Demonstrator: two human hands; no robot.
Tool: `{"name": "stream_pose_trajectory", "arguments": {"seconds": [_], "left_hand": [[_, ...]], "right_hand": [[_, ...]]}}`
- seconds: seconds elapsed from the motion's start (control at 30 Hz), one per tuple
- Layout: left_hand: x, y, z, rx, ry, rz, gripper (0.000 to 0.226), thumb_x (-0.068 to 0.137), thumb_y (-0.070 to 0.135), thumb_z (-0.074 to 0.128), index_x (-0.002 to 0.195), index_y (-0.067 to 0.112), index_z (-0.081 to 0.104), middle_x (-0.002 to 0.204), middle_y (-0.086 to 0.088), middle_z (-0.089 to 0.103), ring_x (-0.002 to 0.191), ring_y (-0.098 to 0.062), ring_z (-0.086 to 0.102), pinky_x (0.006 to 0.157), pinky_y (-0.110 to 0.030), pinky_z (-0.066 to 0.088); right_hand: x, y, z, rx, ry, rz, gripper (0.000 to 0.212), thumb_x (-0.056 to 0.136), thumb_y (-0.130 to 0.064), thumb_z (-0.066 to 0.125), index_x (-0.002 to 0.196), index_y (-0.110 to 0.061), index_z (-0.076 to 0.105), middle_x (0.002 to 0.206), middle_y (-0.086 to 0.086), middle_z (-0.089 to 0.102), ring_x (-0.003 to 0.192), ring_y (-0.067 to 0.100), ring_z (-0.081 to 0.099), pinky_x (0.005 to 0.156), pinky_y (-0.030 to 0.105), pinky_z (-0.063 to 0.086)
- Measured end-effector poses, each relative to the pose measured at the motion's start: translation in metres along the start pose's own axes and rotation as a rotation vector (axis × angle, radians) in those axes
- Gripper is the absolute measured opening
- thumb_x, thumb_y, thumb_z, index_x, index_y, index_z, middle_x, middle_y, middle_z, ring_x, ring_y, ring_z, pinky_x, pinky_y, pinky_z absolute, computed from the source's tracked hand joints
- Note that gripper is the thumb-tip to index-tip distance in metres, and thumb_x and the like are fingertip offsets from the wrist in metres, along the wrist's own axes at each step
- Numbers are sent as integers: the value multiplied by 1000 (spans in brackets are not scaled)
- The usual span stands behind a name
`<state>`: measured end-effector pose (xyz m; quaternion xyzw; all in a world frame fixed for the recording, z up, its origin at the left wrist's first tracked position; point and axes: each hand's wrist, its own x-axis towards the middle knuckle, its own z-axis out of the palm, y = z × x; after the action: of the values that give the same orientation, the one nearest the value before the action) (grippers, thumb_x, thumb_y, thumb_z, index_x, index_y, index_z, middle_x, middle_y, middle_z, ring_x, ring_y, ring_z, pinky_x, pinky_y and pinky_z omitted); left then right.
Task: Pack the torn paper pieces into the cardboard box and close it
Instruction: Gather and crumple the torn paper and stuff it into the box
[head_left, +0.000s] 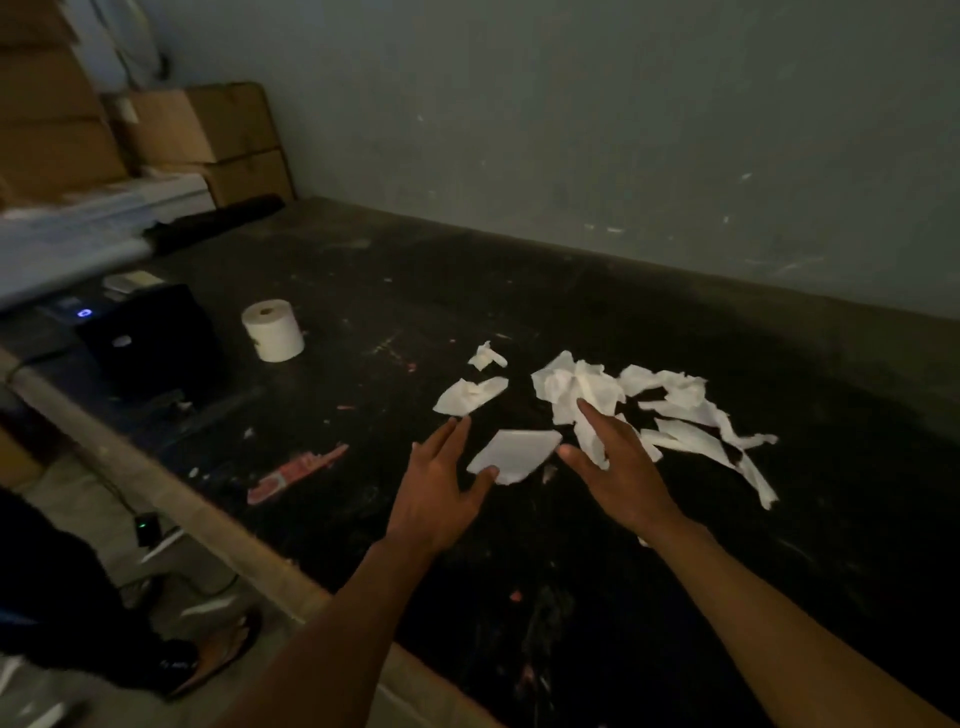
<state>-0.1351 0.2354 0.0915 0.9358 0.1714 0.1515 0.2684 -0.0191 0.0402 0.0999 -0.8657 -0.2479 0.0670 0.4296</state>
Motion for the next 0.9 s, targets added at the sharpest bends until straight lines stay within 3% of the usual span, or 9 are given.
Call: {"name": "stream_pose_trajectory", "arguments": {"seconds": [0.17,0.3,0.47,0.57,0.7,0.8,0.9], "left_hand": [[78,-13,13,28,-43,3,74,88,50,57,150,33,21,158,4,19,144,-14,17,119,-41,9],[130,-26,31,50,-89,-51,78,87,43,61,149,38,13,159,3,10,145,-19,12,116,-53,20],[182,-48,60,116,-126,-1,86,85,46,62,148,45,4,160,1,7,146,-25,6,114,-62,15],[218,-69,74,213,-151,93,93,81,54,62,148,45,-2,160,3,0,147,-26,-1,113,-65,10],[265,-102,94,374,-303,267,107,72,77,53,142,47,-21,157,5,-22,144,-28,-17,111,-64,-3],[301,-116,116,400,-368,344,113,65,86,49,140,49,-26,152,7,-35,141,-28,-28,109,-61,-9],[323,-125,142,355,-446,396,112,65,88,46,142,47,-23,152,7,-35,140,-27,-29,110,-57,-8]], "right_hand": [[82,23,14,63,27,28,71,86,-45,62,147,-39,24,154,-2,30,140,16,30,112,39,31],[132,38,23,14,68,67,68,88,-48,59,147,-38,27,153,-2,31,140,17,27,109,36,29],[175,58,44,-19,106,142,69,85,-58,56,145,-46,23,156,-1,26,144,20,19,112,44,28],[203,67,55,-86,148,173,72,82,-63,56,144,-49,23,157,-1,23,145,21,15,113,49,27],[237,87,64,-273,163,227,83,73,-78,48,145,-51,17,158,2,19,146,26,13,115,52,22],[259,101,72,-469,94,280,92,64,-89,38,143,-58,3,161,1,2,146,35,-1,111,64,11],[274,119,81,-549,-15,344,96,58,-95,32,137,-64,-12,160,-2,-16,144,40,-12,109,70,6]]}}
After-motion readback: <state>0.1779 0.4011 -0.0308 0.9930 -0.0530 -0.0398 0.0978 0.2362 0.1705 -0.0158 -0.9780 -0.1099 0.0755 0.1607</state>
